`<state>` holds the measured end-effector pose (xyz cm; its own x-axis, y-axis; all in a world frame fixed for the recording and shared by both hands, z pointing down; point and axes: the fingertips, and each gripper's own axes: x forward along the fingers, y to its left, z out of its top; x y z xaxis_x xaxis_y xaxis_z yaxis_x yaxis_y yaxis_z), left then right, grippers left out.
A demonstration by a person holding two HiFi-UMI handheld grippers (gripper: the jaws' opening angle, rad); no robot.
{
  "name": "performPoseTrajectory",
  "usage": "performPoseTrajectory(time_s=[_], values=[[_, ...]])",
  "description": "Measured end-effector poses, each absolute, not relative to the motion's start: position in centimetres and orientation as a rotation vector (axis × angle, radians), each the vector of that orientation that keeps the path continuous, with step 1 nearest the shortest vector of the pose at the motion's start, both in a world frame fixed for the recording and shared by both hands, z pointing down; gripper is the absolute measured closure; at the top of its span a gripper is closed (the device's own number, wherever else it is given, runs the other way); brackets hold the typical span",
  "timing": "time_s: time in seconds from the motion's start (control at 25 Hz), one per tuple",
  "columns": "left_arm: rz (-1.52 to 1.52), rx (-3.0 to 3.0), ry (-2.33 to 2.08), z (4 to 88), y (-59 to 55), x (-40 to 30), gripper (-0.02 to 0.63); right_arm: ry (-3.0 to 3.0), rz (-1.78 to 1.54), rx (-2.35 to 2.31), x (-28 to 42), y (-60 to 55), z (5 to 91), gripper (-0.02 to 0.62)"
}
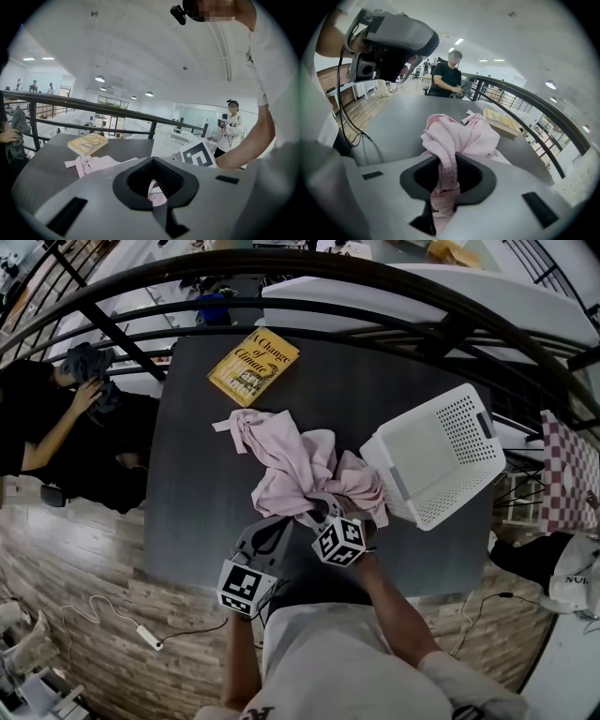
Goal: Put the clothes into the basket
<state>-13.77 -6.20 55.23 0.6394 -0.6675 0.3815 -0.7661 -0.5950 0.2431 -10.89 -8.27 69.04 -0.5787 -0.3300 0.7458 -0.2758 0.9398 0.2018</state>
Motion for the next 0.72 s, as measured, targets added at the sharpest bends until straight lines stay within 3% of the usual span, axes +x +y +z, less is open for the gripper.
performPoseTrajectory(time_s=[0.72], values=[[0.331, 2.543, -1.105, 52.4, -6.8, -13.1, 0.603, -2.350, 0.081, 0.538, -10.0, -8.7, 64.1, 0.515]])
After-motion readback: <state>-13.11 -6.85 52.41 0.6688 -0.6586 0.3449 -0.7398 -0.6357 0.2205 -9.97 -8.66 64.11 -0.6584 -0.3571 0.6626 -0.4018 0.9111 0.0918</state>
